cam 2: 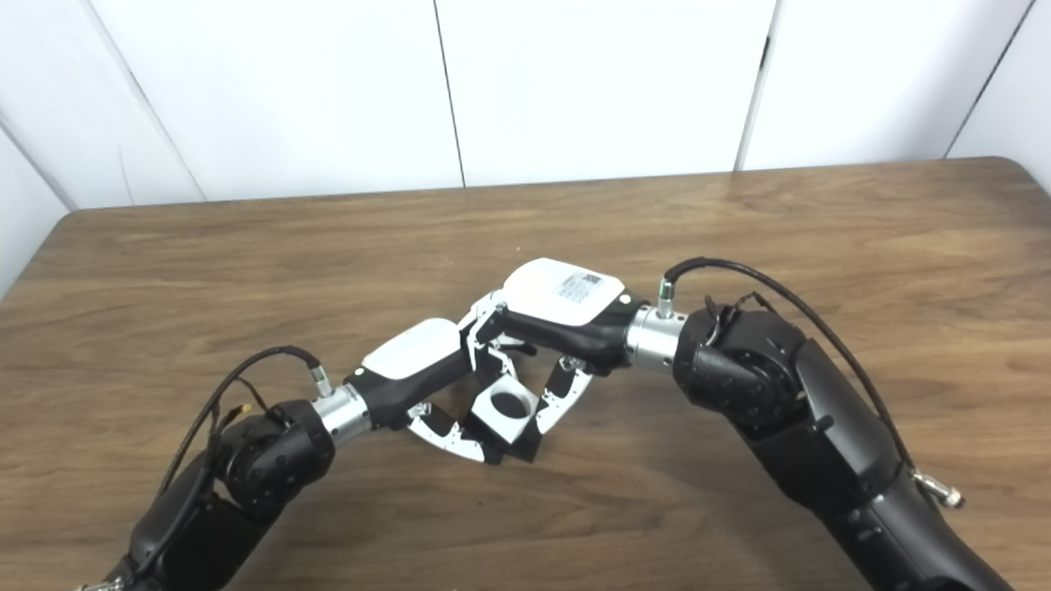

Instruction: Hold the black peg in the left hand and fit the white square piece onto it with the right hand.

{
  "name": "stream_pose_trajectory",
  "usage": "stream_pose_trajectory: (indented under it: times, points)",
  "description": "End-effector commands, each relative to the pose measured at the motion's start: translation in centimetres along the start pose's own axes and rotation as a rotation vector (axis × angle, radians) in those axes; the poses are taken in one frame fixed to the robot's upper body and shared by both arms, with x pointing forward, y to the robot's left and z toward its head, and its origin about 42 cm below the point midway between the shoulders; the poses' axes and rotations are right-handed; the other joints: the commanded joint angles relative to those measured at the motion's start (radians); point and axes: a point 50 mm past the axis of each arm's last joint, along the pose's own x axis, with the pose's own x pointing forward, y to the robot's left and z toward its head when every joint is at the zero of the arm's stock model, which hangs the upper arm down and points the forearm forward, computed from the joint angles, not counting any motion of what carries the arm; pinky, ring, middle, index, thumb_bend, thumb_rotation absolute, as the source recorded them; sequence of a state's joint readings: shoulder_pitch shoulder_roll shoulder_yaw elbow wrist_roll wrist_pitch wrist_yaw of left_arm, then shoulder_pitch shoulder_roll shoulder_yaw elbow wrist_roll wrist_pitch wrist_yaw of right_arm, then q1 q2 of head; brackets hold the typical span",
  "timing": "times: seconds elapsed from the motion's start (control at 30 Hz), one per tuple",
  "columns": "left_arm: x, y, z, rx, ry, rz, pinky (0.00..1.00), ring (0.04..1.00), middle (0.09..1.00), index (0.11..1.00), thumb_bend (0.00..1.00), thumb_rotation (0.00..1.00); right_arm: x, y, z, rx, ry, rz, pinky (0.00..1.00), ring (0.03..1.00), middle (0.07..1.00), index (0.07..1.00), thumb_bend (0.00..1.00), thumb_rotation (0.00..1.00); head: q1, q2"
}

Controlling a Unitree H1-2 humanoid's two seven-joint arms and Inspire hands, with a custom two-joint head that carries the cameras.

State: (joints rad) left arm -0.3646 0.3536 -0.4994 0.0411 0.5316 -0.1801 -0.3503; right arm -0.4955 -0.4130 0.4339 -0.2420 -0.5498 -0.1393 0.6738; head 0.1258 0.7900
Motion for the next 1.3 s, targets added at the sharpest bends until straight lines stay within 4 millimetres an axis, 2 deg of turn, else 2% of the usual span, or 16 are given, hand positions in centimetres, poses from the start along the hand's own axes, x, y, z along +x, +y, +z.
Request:
stream_pose_trajectory:
  times: [0.0, 0.03, 0.07, 0.27, 0.77, 1.1, 1.27]
  points:
    - [-0.1, -1.8, -0.8, 0.027, 0.065, -0.118, 0.9, 0.93, 0.899, 0.493, 0.52, 0.08, 0.2, -1.1, 0.9, -0.037, -0.036, 0.025, 0.84, 0.858, 0.837, 0.606, 0.64, 0.21, 0.001, 0.001]
    - [-0.1, -1.8, -0.8, 0.025, 0.067, -0.118, 0.91, 0.934, 0.905, 0.493, 0.52, 0.08, 0.2, -1.1, 0.8, -0.036, -0.034, 0.026, 0.84, 0.859, 0.843, 0.709, 0.75, 0.27, 0.0, 0.002]
    - [-0.1, -1.8, -0.8, 0.023, 0.067, -0.116, 0.91, 0.933, 0.905, 0.493, 0.52, 0.08, 0.1, -1.1, 0.7, -0.036, -0.031, 0.028, 0.84, 0.86, 0.845, 0.733, 0.78, 0.28, 0.0, 0.002]
    - [-0.2, -1.8, -0.8, 0.025, 0.064, -0.115, 0.9, 0.925, 0.903, 0.492, 0.52, 0.08, -0.2, -0.9, 0.6, -0.038, -0.014, 0.043, 0.85, 0.868, 0.859, 0.785, 0.81, 0.3, 0.001, 0.004]
    - [-0.3, -1.8, -0.8, 0.026, 0.07, -0.121, 0.9, 0.923, 0.898, 0.492, 0.52, 0.08, -0.5, -0.7, 0.3, -0.035, 0.001, 0.05, 0.87, 0.873, 0.863, 0.783, 0.82, 0.29, 0.0, 0.005]
    - [-0.5, -2.0, -1.2, 0.032, 0.065, -0.111, 0.87, 0.909, 0.881, 0.491, 0.52, 0.08, -1.5, -2.4, -0.9, -0.022, 0.035, -0.01, 0.87, 0.879, 0.857, 0.758, 0.81, 0.29, -0.024, -0.002]
    - [-0.6, -2.1, -1.3, 0.034, 0.065, -0.113, 0.87, 0.912, 0.879, 0.492, 0.52, 0.08, -2.5, -3.4, -2.1, 0.033, 0.086, -0.068, 0.73, 0.862, 0.857, 0.748, 0.82, 0.27, -0.029, -0.002]
